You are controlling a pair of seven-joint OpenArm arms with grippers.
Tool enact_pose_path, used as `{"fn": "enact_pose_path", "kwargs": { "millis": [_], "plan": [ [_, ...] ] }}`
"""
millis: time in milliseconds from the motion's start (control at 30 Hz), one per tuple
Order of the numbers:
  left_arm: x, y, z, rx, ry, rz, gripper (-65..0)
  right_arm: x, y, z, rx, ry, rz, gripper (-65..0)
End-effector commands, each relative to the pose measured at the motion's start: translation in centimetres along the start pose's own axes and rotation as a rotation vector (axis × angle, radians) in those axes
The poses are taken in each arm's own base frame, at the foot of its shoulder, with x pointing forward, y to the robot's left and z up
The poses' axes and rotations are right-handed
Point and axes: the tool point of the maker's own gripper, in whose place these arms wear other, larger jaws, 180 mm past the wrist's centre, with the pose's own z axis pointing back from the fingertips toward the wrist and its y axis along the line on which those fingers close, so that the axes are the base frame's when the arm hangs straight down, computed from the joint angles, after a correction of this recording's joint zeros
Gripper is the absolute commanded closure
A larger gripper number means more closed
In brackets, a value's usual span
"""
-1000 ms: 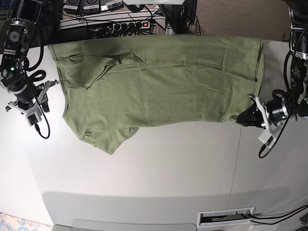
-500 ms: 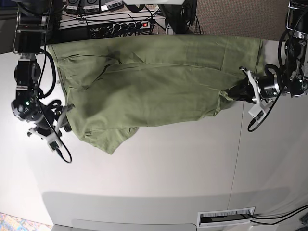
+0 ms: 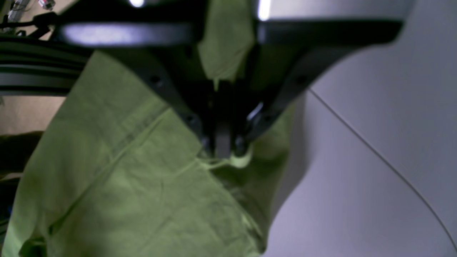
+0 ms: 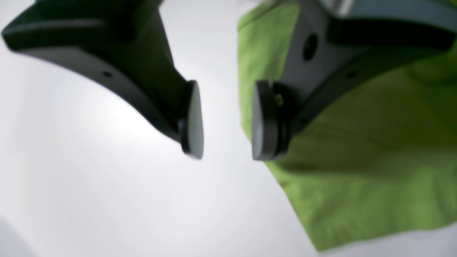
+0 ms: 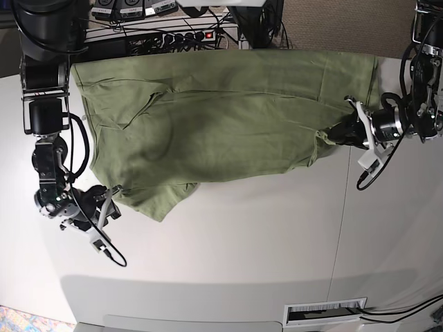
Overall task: Fold the T-shirt properly
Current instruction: 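Lift the hem and fold it over toward the collar with both grippers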
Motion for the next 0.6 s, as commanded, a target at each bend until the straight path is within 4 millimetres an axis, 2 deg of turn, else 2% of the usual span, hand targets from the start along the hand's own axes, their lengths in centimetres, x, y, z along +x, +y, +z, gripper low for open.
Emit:
{"fn": "enact_pose_path", "kwargs": {
  "millis": [0,133,300,467,500,567],
  "plan": [
    [1.5,0.3,0.8,0.006,-0.039,-0.025,0.0,1.5,-1.5,0.5,-0.034,-0.036,0.008,-23.6],
    [1.5,0.4,0.8,0.007,-0.038,-0.025,0.0,0.1,-0.4,-0.8,0.002,0.002,0.001,-23.6],
    [1.5,0.4,0.8,0.007,-0.039,-0.025,0.0,-2.0,-1.0,-1.4,-0.016,0.057,0.005,-23.6],
    [1.5,0.4,0.8,0.007,-0.038,-0.026,0.0,-4.8,-0.5,-2.0,0.004,0.124,-0.033,-23.5],
    [1.5,0.4,0.8,0.007,-0.038,-0.026,0.0,-5.3,-0.2,-2.1,0.01,0.138,-0.037,-22.3],
    [1.5,0.4,0.8,0.007,-0.039,-0.026,0.0,-6.0,0.4,-2.1,0.03,0.161,-0.061,-14.0]
  ]
}}
